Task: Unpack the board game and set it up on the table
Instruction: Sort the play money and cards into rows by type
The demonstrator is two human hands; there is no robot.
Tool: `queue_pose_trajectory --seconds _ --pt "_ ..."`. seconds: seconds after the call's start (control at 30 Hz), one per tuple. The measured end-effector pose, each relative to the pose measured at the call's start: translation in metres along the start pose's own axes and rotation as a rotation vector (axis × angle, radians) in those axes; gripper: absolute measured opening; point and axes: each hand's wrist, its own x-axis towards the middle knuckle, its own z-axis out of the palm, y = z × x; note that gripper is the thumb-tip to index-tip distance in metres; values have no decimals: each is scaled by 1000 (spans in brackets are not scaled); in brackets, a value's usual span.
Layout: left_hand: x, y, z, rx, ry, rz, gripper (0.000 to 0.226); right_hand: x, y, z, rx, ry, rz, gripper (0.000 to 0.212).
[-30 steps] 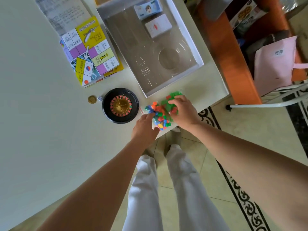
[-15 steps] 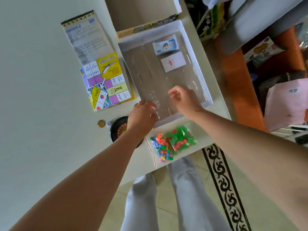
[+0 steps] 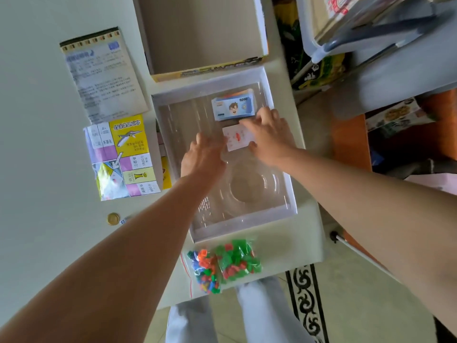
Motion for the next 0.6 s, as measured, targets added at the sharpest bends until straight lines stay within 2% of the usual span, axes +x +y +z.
queue_pose_trajectory --seconds 0.1,0.3,0.47,0.6 --pt "1 3 0 24 -20 -13 57 5 -1 4 -62 -16 -33 62" --pt "2 8 -1 38 -33 -51 52 14 0 3 -59 61 -98 38" --pt "3 10 -1 71 -60 -60 55 24 -2 2 -90 23 -99 46" --pt "2 9 0 81 -57 -42 58 29 -2 -3 -111 33 -155 41"
